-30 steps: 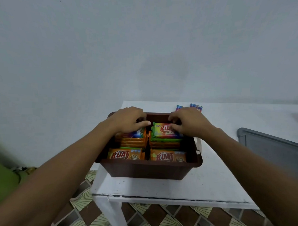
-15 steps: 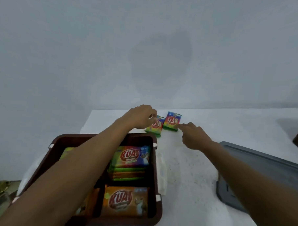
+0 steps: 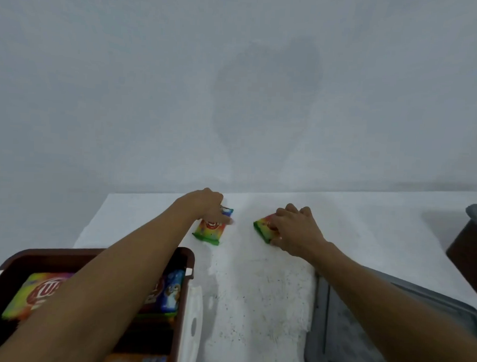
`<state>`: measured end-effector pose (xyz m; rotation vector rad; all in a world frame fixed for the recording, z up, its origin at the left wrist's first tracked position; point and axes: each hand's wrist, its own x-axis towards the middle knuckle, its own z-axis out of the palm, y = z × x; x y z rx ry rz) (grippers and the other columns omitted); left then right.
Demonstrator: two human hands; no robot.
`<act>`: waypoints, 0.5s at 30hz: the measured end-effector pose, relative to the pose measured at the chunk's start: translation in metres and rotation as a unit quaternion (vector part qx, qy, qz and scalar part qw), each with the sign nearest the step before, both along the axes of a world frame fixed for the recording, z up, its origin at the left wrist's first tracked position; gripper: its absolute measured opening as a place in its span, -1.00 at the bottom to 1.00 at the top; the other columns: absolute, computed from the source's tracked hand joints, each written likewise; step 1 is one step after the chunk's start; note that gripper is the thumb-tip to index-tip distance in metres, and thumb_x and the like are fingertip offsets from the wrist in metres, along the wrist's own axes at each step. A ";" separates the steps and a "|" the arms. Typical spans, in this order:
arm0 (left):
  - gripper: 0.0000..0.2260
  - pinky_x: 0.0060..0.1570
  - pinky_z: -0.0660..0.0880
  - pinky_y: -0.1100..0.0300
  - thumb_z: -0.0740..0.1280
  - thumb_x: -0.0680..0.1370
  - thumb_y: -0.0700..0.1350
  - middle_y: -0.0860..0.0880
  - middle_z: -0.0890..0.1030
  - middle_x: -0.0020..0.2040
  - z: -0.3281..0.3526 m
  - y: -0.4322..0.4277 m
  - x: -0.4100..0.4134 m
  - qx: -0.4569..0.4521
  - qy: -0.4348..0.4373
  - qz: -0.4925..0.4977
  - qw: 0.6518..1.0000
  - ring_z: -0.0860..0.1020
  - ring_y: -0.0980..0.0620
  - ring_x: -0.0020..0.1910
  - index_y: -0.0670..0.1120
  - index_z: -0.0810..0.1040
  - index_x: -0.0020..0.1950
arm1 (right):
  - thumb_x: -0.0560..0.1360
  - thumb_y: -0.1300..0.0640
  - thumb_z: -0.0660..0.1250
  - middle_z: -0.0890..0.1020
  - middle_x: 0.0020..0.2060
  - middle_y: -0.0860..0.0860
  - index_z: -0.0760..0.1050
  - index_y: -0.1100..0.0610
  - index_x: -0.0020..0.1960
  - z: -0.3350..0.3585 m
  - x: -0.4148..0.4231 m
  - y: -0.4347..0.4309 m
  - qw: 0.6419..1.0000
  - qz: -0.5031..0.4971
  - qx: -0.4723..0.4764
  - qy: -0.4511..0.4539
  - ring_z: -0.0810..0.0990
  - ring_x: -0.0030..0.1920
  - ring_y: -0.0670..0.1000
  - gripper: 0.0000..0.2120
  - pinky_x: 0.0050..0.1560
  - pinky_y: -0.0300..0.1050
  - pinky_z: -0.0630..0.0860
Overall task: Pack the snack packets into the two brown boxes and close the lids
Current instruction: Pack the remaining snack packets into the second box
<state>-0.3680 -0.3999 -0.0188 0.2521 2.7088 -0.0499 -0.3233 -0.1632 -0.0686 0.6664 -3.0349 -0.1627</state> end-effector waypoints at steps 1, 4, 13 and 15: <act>-0.30 -0.19 0.45 0.14 0.31 0.45 0.36 -0.17 0.49 0.23 0.000 0.005 0.002 -0.009 -0.017 0.007 1.000 0.56 -0.09 -0.01 -0.14 0.37 0.36 | 0.46 -0.12 0.33 0.46 0.26 -0.03 0.44 0.00 0.26 -0.001 0.000 0.007 1.000 -0.004 -0.023 -0.021 0.34 0.30 0.07 -0.59 0.18 0.08 0.31; -0.24 -0.16 0.46 0.12 0.41 0.37 0.36 -0.13 0.47 0.23 -0.007 0.012 0.004 -0.031 -0.024 0.005 0.999 0.53 -0.08 -0.05 -0.12 0.34 0.35 | 0.40 -0.19 0.40 0.44 0.25 -0.02 0.37 0.04 0.26 -0.003 0.002 0.022 0.987 -0.038 -0.100 -0.120 0.31 0.32 0.07 -0.47 0.21 0.07 0.29; -0.22 0.16 0.38 0.01 0.50 0.36 0.09 -0.11 0.49 0.22 -0.009 0.004 0.003 -0.051 0.048 -0.032 0.997 0.48 -0.09 0.16 -0.10 0.18 0.44 | 0.34 -0.19 0.44 0.45 0.16 -0.05 0.26 -0.02 0.35 0.010 0.030 0.024 0.974 -0.080 -0.188 -0.094 0.53 0.04 0.04 -0.32 0.00 -0.03 0.51; -0.32 0.12 0.36 0.01 0.46 0.36 0.10 -0.09 0.52 0.17 0.004 -0.001 0.005 -0.054 0.119 -0.065 0.989 0.50 -0.08 0.11 -0.08 0.25 0.37 | 0.34 -0.18 0.42 0.53 0.09 -0.02 0.32 -0.01 0.29 0.021 0.034 0.019 0.967 -0.097 -0.227 -0.067 0.54 0.00 0.04 -0.39 -0.02 -0.03 0.51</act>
